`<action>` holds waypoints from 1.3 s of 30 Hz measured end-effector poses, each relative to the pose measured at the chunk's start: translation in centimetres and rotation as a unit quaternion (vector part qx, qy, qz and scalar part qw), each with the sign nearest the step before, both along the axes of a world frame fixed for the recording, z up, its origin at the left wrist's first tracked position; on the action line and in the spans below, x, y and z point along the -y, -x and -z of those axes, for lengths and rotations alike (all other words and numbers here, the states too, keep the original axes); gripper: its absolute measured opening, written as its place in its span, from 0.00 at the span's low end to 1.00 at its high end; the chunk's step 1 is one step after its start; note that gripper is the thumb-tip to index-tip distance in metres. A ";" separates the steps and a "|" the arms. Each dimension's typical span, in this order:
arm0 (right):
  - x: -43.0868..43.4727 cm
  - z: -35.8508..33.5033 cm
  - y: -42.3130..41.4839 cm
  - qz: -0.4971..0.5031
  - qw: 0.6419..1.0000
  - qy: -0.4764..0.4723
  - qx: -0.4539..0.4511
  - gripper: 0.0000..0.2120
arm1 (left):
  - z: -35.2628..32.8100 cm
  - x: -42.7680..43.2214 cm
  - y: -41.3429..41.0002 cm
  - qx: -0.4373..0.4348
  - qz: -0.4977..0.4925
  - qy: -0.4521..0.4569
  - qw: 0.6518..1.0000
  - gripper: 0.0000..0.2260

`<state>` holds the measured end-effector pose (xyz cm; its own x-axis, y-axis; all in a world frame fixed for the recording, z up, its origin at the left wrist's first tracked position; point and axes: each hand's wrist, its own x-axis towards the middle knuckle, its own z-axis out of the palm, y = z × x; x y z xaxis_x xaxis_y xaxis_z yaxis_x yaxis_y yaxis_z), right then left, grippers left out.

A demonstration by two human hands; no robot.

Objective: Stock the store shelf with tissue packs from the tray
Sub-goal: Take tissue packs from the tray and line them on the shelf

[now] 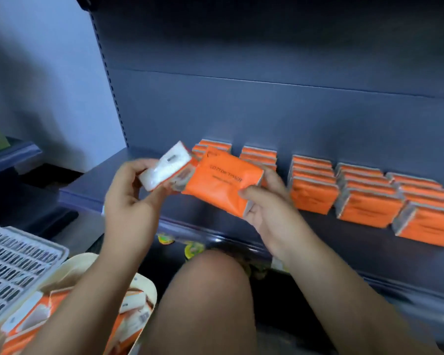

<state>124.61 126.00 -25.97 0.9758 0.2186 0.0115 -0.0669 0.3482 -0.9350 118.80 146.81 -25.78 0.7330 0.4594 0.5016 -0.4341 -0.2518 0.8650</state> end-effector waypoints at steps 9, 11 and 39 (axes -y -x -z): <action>12.4 -0.5 0.0 0.041 0.999 0.020 0.021 0.30 | -1.6 7.9 -2.9 0.036 0.164 -0.090 0.982 0.13; 14.1 -0.3 0.0 0.058 0.997 0.028 0.030 0.30 | -1.5 9.6 -3.7 0.033 0.165 -0.077 0.983 0.07; 19.2 1.6 -1.7 0.094 0.881 0.455 0.083 0.17 | 1.1 11.8 -10.8 -0.233 0.283 0.137 0.920 0.22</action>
<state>126.30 106.81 -27.60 0.9971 0.0453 0.0618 0.0766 -0.5615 -0.8239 129.55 134.99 -26.89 1.0000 0.0003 -0.0062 0.0061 0.1562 0.9877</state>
